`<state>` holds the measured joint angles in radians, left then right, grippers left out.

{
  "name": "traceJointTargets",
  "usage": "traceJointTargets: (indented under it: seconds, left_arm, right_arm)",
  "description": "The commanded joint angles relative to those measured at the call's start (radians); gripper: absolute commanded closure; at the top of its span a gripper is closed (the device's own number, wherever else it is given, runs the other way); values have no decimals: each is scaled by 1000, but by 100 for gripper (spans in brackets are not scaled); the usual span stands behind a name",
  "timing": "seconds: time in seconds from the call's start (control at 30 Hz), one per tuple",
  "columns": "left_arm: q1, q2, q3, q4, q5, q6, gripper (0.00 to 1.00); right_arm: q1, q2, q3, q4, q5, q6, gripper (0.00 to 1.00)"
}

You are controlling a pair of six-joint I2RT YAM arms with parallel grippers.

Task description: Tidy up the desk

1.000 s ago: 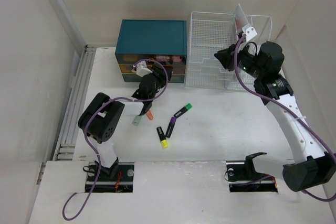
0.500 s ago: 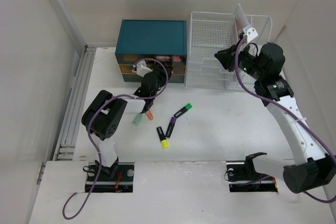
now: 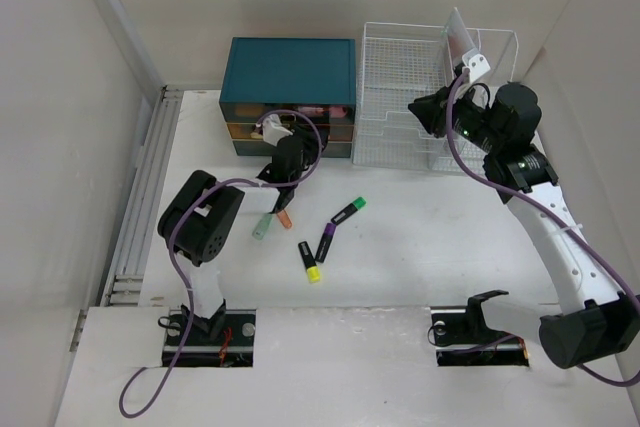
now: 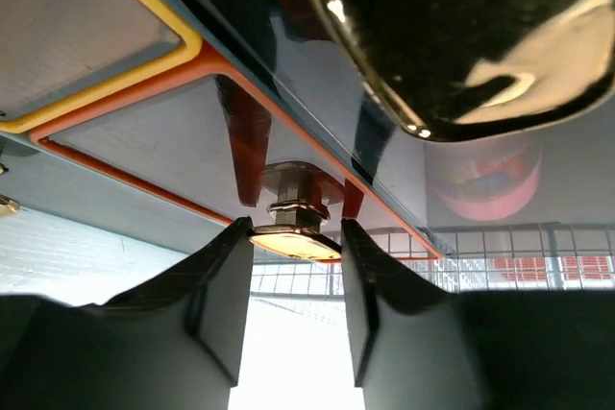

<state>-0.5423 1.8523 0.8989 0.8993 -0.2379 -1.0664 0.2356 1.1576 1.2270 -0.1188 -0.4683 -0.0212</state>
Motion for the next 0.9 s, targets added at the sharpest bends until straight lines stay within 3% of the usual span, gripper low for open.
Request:
traceJointTargets:
  seconds: [0.0, 0.27, 0.43, 0.6, 0.73, 0.77, 0.8, 0.87]
  left_arm:
    - [8, -4, 14, 13, -29, -15, 75]
    - [-27, -87, -178, 128, -61, -55, 77]
    - [-59, -143, -261, 155, -70, -55, 70]
    - [-68, -189, -328, 176, -90, -55, 46]
    - [-77, -231, -367, 185, -90, -55, 47]
    - [-77, -243, -367, 185, -90, -55, 42]
    - [-77, -252, -379, 185, -90, -46, 28]
    - [-77, -269, -396, 185, -81, -24, 25]
  right_arm:
    - [-5, -30, -4, 57, -9, 10, 74]
    - [-5, -30, -14, 67, -18, 10, 74]
    - [-5, -30, -14, 67, -27, 10, 74]
    - [-5, -30, -23, 76, -38, 10, 73]
    - [-5, -30, -23, 76, -47, 10, 73]
    - [-5, -21, -23, 76, -47, 10, 73]
    - [-5, -21, -23, 76, -56, 10, 73]
    - [-5, -21, -32, 76, -85, 1, 73]
